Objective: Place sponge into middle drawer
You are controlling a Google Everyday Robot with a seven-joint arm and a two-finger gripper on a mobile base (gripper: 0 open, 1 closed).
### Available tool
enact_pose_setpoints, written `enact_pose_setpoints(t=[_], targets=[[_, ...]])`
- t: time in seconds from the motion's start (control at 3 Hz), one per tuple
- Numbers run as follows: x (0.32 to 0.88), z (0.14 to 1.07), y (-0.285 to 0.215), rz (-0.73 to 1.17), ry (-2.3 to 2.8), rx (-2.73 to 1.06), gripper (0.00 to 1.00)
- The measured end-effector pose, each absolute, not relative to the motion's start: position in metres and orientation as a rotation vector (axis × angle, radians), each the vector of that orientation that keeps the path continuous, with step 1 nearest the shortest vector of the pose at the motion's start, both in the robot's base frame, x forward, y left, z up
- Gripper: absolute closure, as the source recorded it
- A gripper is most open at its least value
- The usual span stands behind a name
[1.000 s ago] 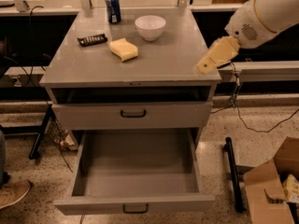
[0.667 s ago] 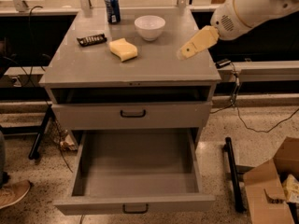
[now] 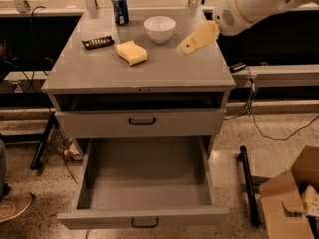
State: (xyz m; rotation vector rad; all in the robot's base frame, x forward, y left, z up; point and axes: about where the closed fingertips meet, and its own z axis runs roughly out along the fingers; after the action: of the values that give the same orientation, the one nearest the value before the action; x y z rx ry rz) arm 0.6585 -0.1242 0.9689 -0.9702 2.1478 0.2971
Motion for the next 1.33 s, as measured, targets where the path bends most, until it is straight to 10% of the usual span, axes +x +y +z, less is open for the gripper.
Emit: enact_pose_setpoints(t=[1.33], targets=[[0.768,0.909,0.021,0.214,2.292,-0.880,0.00]])
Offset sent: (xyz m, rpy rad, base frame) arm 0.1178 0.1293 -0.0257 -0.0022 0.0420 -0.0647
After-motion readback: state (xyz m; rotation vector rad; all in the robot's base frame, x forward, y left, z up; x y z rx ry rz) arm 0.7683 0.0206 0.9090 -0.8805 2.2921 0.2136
